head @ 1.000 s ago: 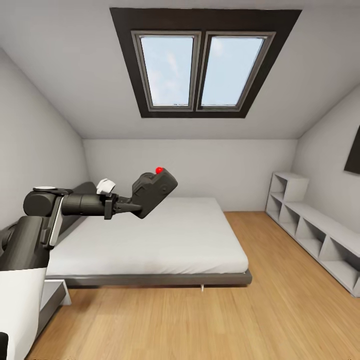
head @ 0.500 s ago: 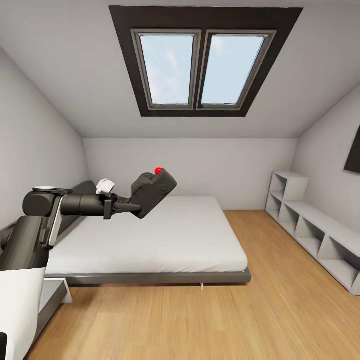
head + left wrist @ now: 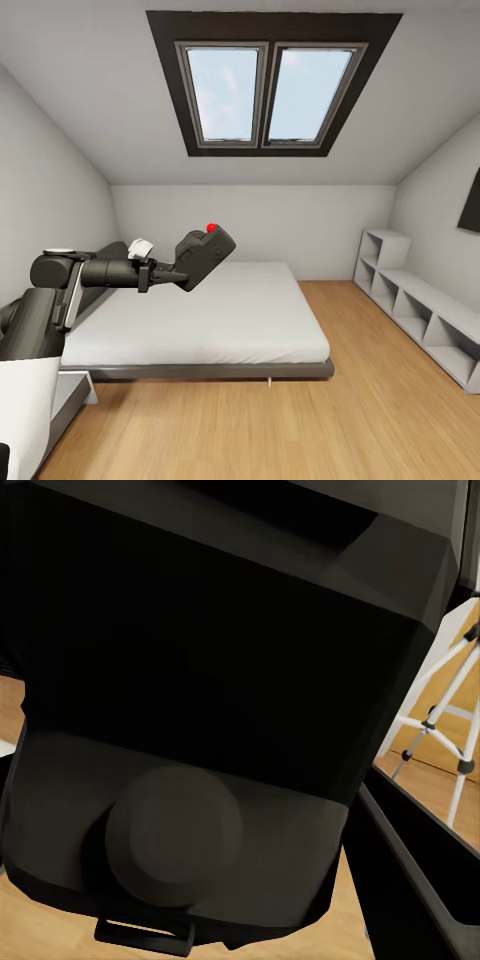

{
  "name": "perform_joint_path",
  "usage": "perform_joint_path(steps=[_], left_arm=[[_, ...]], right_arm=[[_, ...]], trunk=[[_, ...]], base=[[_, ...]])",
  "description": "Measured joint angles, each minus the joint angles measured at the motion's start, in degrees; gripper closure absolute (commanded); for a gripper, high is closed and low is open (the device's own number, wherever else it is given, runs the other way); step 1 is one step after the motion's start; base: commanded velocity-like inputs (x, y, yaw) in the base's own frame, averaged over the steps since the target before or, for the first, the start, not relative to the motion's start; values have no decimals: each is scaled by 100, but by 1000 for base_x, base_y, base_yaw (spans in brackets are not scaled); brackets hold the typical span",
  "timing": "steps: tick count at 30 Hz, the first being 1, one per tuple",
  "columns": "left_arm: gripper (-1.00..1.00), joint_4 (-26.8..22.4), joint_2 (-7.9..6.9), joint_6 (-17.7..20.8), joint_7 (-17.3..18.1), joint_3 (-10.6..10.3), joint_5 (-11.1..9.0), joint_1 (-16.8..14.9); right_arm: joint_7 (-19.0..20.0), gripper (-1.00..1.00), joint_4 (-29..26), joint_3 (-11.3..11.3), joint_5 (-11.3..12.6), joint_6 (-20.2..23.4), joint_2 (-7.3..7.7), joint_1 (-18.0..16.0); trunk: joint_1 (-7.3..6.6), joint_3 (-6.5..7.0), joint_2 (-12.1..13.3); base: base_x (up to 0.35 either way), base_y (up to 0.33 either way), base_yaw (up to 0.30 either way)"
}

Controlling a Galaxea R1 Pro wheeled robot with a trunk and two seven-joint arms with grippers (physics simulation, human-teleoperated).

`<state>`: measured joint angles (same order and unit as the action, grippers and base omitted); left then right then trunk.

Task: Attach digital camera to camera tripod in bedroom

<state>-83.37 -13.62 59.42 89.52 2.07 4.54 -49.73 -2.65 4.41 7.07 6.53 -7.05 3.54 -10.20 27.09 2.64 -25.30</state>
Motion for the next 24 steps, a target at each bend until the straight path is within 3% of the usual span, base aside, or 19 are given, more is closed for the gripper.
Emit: perform_joint_path(steps=[6,24], left_arm=[[100,0,0,0,0,0,0,0],[100,0,2,0,0,-6,0,0]], right_arm=[[0,-100,0,0,0,0,0,0],[0,-100,0,0,0,-74,0,0]], trunk=[[-132,108,241],[-132,109,243]], base=[[0,0,0],[0,0,0]])
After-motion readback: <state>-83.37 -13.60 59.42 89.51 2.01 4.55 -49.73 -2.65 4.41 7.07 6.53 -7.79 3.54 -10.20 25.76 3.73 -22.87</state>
